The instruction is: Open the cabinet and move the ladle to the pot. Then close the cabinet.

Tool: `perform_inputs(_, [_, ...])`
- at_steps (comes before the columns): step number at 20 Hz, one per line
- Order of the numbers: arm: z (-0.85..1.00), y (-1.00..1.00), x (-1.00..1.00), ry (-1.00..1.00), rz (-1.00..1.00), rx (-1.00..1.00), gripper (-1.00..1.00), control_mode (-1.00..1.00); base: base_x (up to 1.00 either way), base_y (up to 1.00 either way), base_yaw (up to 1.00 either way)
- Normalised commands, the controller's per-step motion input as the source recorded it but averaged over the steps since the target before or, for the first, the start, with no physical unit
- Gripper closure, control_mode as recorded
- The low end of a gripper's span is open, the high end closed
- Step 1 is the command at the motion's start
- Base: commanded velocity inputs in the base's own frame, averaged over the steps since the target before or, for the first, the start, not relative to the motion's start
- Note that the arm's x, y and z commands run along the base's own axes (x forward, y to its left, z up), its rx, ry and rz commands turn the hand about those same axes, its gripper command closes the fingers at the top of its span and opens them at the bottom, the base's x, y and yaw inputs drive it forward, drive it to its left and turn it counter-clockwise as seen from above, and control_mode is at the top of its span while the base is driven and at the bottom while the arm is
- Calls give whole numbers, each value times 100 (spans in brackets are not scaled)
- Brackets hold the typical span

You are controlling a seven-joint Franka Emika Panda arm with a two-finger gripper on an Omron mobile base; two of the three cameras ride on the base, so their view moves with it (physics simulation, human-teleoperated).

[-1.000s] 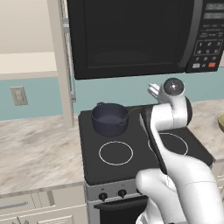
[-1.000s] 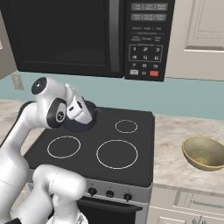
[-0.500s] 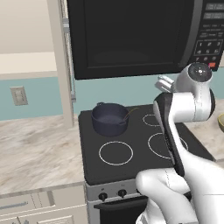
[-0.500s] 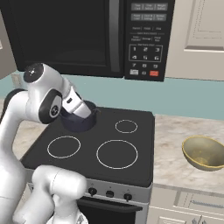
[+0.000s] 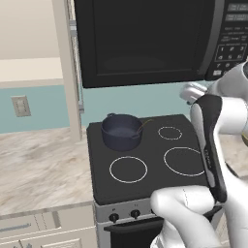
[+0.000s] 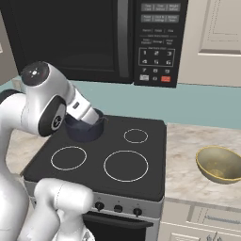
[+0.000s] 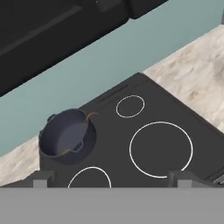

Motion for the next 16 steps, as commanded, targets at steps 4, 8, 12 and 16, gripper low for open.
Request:
perform_inputs(4, [23, 4, -52, -15, 20, -7, -100, -100, 0, 0, 0])
perform_inputs(8, [23, 14, -55, -14, 7, -12, -100, -100, 0, 0, 0])
perform_inputs(12, [18, 22, -49, -4, 0, -12, -100, -100, 0, 0, 0])
perform_inputs(16, [14, 9, -42, 0, 0, -6, -100, 100, -17, 0, 0])
